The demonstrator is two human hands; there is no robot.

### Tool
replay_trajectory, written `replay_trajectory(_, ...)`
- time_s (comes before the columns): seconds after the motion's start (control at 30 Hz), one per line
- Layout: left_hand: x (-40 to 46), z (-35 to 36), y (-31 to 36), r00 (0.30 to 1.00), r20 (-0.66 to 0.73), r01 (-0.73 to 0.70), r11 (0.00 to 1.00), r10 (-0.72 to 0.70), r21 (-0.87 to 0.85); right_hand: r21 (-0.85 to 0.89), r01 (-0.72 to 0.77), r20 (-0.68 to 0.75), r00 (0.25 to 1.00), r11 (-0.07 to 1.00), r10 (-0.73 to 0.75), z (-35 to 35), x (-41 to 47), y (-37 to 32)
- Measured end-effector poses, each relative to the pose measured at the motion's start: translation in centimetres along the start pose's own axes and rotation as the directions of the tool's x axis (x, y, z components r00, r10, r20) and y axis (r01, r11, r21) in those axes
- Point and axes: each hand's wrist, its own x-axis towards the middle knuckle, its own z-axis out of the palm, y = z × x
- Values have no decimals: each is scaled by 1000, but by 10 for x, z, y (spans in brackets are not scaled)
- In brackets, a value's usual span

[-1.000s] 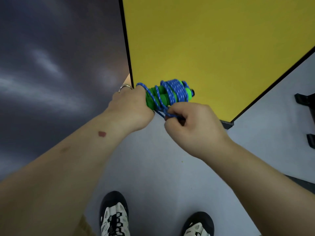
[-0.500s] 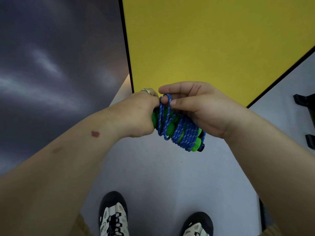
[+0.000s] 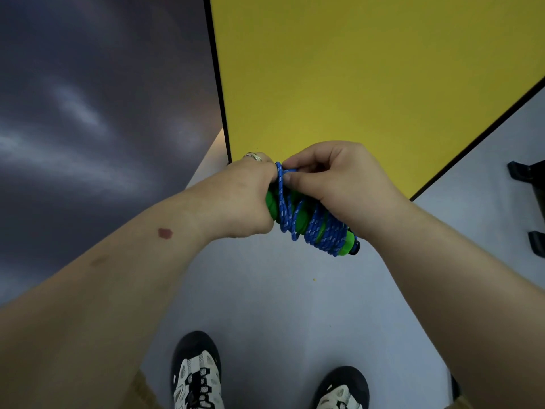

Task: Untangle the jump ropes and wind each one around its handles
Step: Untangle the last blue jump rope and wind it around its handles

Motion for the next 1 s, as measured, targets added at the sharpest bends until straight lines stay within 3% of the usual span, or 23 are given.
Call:
replay_trajectory(0.13, 1, 5, 2, 998, -29, 53, 990, -49, 133, -159, -1, -48, 999, 987, -7, 8, -2, 0)
replay_trajectory(0.23, 4, 9, -1, 995, -102, 42, 979, -22, 198, -128, -29, -13, 1000, 991, 28, 12, -7, -4)
replay_trajectory(0.47, 7, 14, 2, 988, -152, 34, 990, -13, 134, -302, 35, -29, 999, 953, -46, 17, -1, -3)
replay_trajectory(0.67, 3, 8, 5, 987, -162, -16, 1000, 13, -18, 62, -138, 31, 990, 989, 136, 9, 2, 0)
replay_trajectory(0.77, 2, 4, 6, 990, -143, -14, 999, 7, -47, 41, -104, 17, 994, 994, 104, 9, 4, 1)
replay_trajectory(0.9, 2, -1, 7, 990, -139, -33, 997, 22, -75, 3, -49, -107, 993, 999, 50, 10, 5, 1)
replay_trajectory(1.0, -3, -1, 8, 985, -160, 34, 987, -58, -154, -40, -39, -154, 987, 998, 33, 8, 6, 7)
